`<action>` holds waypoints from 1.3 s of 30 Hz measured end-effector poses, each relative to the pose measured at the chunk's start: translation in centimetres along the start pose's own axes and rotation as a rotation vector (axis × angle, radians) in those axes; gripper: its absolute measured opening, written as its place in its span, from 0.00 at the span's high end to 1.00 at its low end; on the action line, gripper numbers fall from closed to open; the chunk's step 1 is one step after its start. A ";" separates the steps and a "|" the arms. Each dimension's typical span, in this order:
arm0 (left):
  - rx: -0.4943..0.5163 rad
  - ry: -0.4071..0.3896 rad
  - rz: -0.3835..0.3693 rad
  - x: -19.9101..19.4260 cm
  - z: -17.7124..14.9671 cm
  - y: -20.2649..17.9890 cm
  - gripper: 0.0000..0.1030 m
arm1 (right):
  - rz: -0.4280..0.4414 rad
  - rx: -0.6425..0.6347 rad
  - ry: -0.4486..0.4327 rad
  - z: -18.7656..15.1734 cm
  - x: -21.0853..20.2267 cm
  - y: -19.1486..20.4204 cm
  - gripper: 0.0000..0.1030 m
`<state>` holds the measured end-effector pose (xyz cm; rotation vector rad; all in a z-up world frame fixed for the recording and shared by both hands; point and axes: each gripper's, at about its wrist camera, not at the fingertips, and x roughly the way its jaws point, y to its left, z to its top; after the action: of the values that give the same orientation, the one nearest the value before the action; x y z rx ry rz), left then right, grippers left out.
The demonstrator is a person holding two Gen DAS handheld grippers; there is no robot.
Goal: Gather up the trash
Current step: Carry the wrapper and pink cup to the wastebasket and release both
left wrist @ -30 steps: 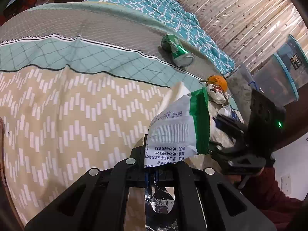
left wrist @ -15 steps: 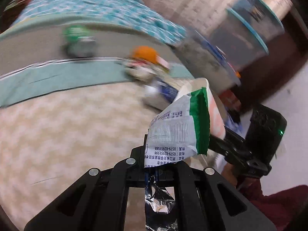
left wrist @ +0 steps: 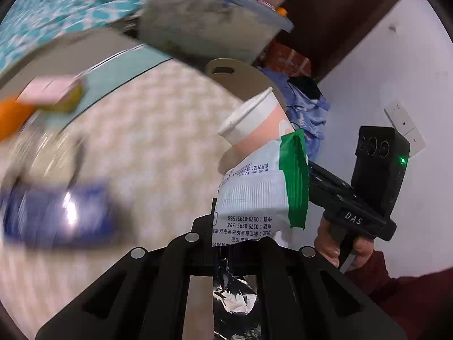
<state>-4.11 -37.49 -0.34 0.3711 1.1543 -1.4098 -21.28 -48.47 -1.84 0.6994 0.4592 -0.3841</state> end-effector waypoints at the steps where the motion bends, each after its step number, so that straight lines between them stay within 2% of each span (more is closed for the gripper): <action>1: 0.019 0.010 -0.012 1.6 2.1 -0.6 0.96 | -0.050 0.017 -0.027 1.1 -0.4 -1.7 0.38; 4: 0.028 0.039 -0.052 5.7 7.1 -1.6 0.96 | -0.151 0.058 -0.073 3.8 -0.8 -5.4 0.38; 9: 0.023 0.074 -0.071 12.1 14.0 -2.4 0.96 | -0.285 0.118 -0.089 7.9 0.0 -11.0 0.38; 15: -0.002 0.086 -0.043 17.1 18.2 -2.8 0.93 | -0.352 0.100 -0.068 10.9 2.6 -12.8 0.36; 17: -0.008 0.095 -0.025 17.8 18.4 -2.7 0.80 | -0.356 0.112 -0.052 11.1 3.3 -13.6 0.34; 18: -0.012 0.096 -0.010 18.1 18.6 -2.6 0.64 | -0.357 0.116 -0.047 11.0 3.6 -13.9 0.33; 19: -0.021 0.085 0.023 18.4 18.8 -2.5 0.45 | -0.352 0.127 -0.034 11.1 3.9 -14.3 0.26; 20: -0.026 0.075 0.040 18.4 19.0 -2.4 0.40 | -0.351 0.136 -0.040 11.0 3.7 -14.2 0.25; 24: -0.048 0.053 0.028 17.1 18.6 -2.3 0.39 | -0.374 0.146 -0.094 10.9 2.6 -14.0 0.24; 27: -0.046 0.005 -0.013 13.9 17.7 -3.1 0.40 | -0.364 0.151 -0.150 10.8 1.2 -12.9 0.25; 28: -0.035 -0.009 -0.033 12.6 17.1 -3.5 0.40 | -0.348 0.144 -0.164 11.0 0.8 -12.4 0.26; 30: -0.012 -0.033 -0.056 10.4 15.8 -4.3 0.40 | -0.307 0.122 -0.173 11.2 0.7 -11.1 0.34; 34: 0.051 -0.097 -0.070 4.2 11.1 -4.7 0.40 | -0.180 0.060 -0.123 11.5 2.2 -7.1 0.55; 36: 0.058 -0.123 -0.059 1.8 9.2 -4.0 0.40 | -0.130 0.027 -0.090 11.3 3.4 -5.1 0.60; 39: 0.023 -0.181 -0.007 -3.2 5.2 -0.4 0.40 | -0.025 -0.024 -0.009 10.9 6.2 -1.2 0.60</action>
<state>-1.64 -39.88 4.76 0.2495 0.9938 -1.4331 -13.74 -57.90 1.69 0.6686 0.4632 -0.4044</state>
